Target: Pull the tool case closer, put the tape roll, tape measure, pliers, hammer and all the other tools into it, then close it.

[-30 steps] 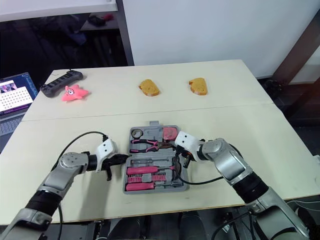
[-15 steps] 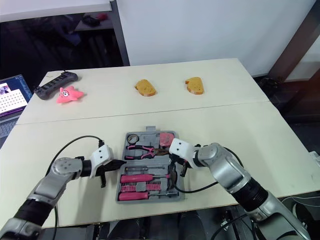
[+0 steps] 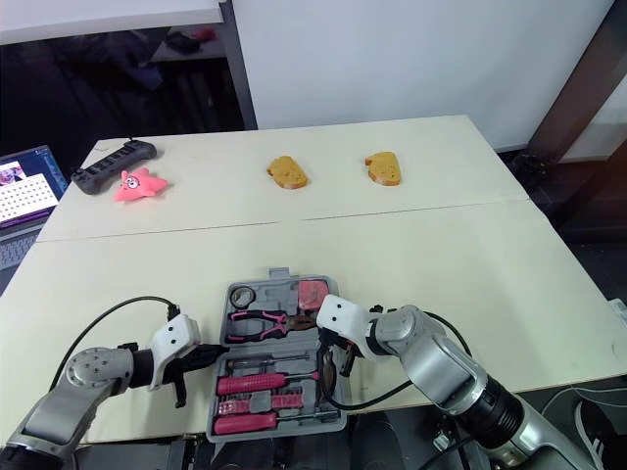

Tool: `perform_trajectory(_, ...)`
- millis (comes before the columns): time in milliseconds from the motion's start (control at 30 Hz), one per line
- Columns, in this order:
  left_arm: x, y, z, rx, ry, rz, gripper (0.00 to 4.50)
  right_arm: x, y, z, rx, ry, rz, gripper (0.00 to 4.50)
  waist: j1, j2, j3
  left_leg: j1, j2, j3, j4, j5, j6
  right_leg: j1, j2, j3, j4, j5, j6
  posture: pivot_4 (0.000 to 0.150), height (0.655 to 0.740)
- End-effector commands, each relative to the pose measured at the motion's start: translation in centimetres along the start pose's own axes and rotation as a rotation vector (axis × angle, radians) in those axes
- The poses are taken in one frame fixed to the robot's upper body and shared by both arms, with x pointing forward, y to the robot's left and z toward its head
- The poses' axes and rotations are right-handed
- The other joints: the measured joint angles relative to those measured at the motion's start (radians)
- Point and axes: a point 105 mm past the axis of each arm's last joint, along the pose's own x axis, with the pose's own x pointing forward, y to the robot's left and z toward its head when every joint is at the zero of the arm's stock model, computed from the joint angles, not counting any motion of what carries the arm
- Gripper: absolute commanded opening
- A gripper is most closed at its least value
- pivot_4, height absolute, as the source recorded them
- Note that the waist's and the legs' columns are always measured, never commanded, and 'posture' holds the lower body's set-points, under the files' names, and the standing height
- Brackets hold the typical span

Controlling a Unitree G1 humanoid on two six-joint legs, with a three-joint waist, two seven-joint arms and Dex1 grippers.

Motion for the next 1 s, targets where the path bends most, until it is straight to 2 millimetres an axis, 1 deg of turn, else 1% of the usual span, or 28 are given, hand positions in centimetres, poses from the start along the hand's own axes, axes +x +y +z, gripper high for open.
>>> perform_trajectory(33,1.3,-0.7,0.2,-0.002,-0.008,-0.038,0.07,-0.1,0.0,2.0,-0.045,-0.078,-0.013,0.0,0.0,0.0,0.0,0.0,0.0,0.0,0.0,0.0,0.0,0.0,0.0,0.0,0.0,0.0,0.0,0.15,0.7219)
perform_trajectory(167,2.0,-0.4,0.8,0.013,-0.021,-0.048,0.07,-0.2,-0.8,2.0,-0.05,-0.074,-0.034,0.0,0.006,0.001,-0.001,0.001,0.0,0.0,0.002,0.001,-0.001,0.002,0.0,-0.001,0.0,0.0,0.0,0.15,0.7219)
perform_trajectory(400,2.6,-0.3,1.2,0.021,-0.035,-0.055,0.07,-0.3,-1.2,1.9,-0.04,-0.072,-0.045,0.0,0.022,0.002,-0.001,0.001,0.0,-0.001,0.002,0.001,-0.001,0.002,0.0,-0.001,0.0,0.001,0.0,0.15,0.7219)
perform_trajectory(633,2.8,0.3,1.4,0.033,-0.041,-0.045,0.07,-0.2,-1.1,1.6,-0.044,-0.057,-0.04,0.0,0.024,0.002,-0.001,0.001,-0.001,-0.001,0.002,0.001,-0.001,0.002,0.0,-0.001,0.0,0.001,-0.001,0.15,0.7219)
perform_trajectory(867,3.1,0.4,1.6,0.04,-0.045,-0.056,0.07,-0.3,-0.7,1.0,-0.036,-0.031,-0.025,0.0,0.025,0.002,-0.001,0.001,-0.001,-0.001,0.003,0.001,-0.001,0.003,0.0,-0.001,0.0,0.001,-0.001,0.15,0.7219)
perform_trajectory(1000,3.0,0.5,1.7,0.042,-0.041,-0.052,0.07,-0.4,-0.9,0.8,-0.03,-0.025,-0.037,0.0,0.025,0.002,-0.001,0.001,-0.001,-0.001,0.002,0.001,-0.001,0.003,0.0,-0.001,0.0,0.001,-0.001,0.15,0.7219)
